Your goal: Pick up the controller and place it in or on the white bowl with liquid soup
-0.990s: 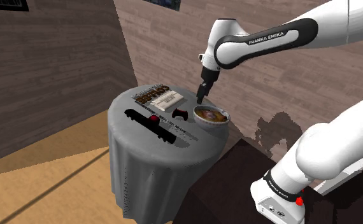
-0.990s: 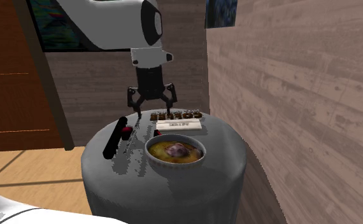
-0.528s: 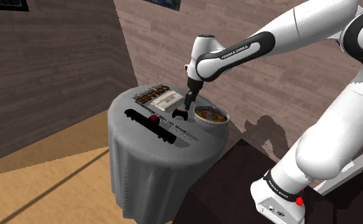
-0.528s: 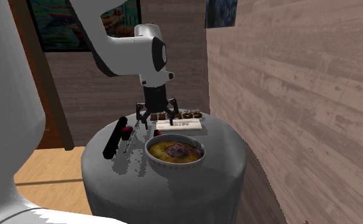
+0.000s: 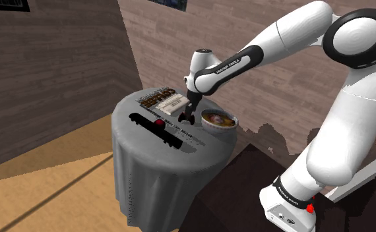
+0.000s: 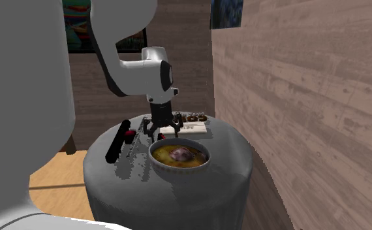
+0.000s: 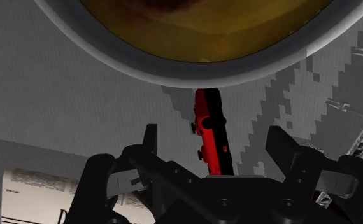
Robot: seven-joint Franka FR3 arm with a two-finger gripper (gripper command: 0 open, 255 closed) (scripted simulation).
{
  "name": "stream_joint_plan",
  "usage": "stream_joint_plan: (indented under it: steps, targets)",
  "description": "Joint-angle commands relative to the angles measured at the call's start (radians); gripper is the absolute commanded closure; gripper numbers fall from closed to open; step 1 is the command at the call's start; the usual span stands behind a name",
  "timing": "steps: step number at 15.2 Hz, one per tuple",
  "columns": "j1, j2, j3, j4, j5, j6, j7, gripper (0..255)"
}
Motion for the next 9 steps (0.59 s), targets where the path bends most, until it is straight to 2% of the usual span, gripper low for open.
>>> stream_joint_plan:
  steps: [1,9]
  targets:
    - [0.0,0.02,-0.002,-0.004,-0.005,0.024,0.003,0]
    - [0.0,0.026,-0.003,-0.005,-0.006,0.031,0.004,0]
